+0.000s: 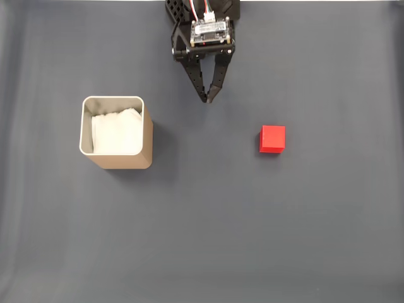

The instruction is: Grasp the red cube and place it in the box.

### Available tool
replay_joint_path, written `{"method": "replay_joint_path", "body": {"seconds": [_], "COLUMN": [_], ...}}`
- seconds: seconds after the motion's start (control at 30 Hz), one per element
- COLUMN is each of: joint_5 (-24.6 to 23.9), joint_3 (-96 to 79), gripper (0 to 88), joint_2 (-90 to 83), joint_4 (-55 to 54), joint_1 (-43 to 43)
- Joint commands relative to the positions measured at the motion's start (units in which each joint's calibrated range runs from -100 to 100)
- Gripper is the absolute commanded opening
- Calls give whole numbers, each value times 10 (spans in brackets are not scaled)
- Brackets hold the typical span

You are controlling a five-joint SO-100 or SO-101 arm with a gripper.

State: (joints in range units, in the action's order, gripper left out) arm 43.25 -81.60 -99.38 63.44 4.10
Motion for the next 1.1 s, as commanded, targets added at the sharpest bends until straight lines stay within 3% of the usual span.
{"method": "replay_joint_path", "body": {"seconds": [0.0, 0.3, 1.07], "joint_5": [2, -1, -54], "joint_3": [48, 156, 456], "gripper": [10, 6, 48], "joint_2": [8, 120, 426], "joint_4": [12, 23, 153], "joint_1": [6, 29, 199]}}
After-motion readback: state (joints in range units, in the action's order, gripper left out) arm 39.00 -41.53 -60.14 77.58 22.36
